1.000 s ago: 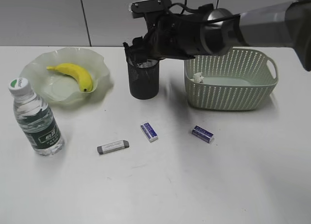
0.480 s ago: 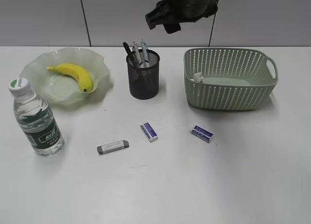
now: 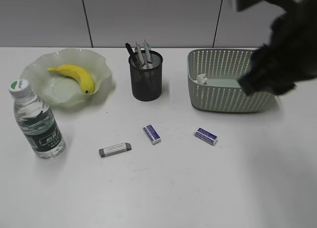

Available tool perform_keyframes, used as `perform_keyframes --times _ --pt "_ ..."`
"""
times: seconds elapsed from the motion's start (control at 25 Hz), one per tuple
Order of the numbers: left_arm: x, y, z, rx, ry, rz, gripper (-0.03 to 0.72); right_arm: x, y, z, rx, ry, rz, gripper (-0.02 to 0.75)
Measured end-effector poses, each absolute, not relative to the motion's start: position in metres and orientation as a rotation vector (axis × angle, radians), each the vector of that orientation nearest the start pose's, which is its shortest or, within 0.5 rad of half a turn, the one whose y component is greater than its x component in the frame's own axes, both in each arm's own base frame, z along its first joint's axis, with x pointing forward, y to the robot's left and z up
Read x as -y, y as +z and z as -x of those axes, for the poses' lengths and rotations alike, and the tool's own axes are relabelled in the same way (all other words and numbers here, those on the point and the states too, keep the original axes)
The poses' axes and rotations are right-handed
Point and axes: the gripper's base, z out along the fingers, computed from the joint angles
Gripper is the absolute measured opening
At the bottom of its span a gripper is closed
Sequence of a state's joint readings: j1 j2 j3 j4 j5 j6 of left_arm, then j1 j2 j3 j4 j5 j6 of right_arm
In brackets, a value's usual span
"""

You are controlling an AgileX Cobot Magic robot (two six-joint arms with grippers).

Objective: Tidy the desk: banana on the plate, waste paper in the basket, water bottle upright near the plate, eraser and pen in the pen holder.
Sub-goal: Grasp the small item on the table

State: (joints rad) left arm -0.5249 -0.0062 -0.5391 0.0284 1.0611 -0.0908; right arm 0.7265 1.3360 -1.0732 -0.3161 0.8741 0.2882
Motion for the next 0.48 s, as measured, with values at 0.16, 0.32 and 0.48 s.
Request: perform_keyframes --times 0.16,0.32,0.48 --pt "-0.007 0.288 0.008 -1.971 -0.360 -0.432 0.301 -0.118 0.306 -0.162 -2.455 0.025 0.750 0.300" --pt "-0.007 0.288 0.008 -1.971 -0.360 -0.432 0.301 -0.076 0.300 -0.114 -2.420 0.032 0.769 0.290" --pt "-0.007 0.288 0.008 -1.972 -0.361 -0.433 0.301 -0.043 0.288 -0.073 -2.352 0.105 0.753 0.279"
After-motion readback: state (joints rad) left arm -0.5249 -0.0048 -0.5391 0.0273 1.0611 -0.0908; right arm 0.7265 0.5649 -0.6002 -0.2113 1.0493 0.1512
